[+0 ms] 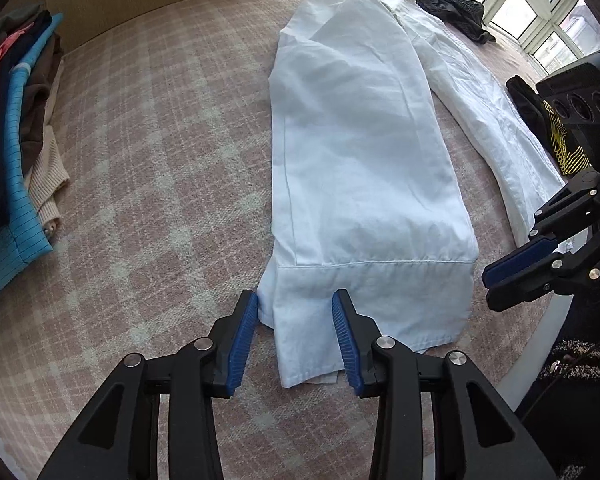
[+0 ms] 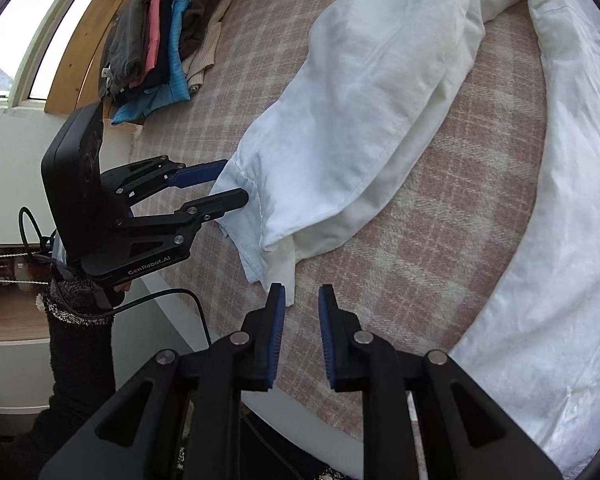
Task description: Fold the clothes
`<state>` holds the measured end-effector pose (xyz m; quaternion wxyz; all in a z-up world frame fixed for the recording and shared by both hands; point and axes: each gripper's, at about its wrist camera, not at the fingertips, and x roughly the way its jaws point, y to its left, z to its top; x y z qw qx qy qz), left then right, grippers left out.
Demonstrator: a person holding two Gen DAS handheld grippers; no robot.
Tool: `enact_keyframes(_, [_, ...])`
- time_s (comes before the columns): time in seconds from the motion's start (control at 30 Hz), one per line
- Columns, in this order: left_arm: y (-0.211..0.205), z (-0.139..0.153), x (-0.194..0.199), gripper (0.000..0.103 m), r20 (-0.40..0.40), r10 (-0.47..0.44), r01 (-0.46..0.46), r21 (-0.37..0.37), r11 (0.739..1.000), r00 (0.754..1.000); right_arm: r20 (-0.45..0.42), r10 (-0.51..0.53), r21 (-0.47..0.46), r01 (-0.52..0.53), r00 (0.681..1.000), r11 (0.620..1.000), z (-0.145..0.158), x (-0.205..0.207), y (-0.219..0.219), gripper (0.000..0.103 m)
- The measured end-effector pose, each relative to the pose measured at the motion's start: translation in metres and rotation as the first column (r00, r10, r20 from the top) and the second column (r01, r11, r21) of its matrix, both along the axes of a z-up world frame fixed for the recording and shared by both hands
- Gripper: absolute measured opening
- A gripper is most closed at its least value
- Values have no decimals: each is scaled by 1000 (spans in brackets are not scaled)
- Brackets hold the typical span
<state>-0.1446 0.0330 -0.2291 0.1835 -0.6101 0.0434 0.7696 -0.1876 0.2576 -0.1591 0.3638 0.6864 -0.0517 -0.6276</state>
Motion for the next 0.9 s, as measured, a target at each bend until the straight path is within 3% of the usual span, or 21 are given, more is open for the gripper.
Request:
enact_keyframes(0.03, [1,0,0,30,-2,-6,6,3,1000,1000,-55,-36,35,38,998,999,3,-17,12,24])
enact_keyframes(0.1, [2,-1,-1,11,7,-13,13,35,999,1000,-177,-89,133,114,980,985,4,-46,34,28])
enact_keyframes(0.17, [2,-1,-3,7,13,-5,4,50,999,1000,-301,-111,247,190,947,950,-1,-75,52,28])
enact_keyframes(0.2, [1,0,-4,7,13,1,-1,51,999,1000,-311,-125,273,214,942,938,-8,-86,60,28])
enact_keyframes(0.27, [-4,7,-7,6,2,14,-14,38,999,1000,-279,-148,303,233,949,924,-23,-103,72,28])
enact_keyframes(0.33, [-14,19,-11,6,-31,34,-35,-22,999,999,-295,-144,286,231,944,930,-23,-105,75,31])
enact_keyframes(0.47, [-48,36,-29,6,-86,91,-107,-213,971,992,-308,-58,344,168,950,924,-27,-102,69,34])
enact_keyframes(0.6, [-68,27,-51,7,-47,100,-109,-272,956,994,-293,-5,383,122,956,916,-30,-102,64,35])
enact_keyframes(0.73, [-65,0,-58,11,2,76,-70,-369,927,997,-253,7,395,97,967,914,-34,-105,68,35])
enact_keyframes(0.9, [-75,0,-59,21,-16,104,-101,-426,899,994,-256,2,408,106,967,907,-29,-104,75,35])
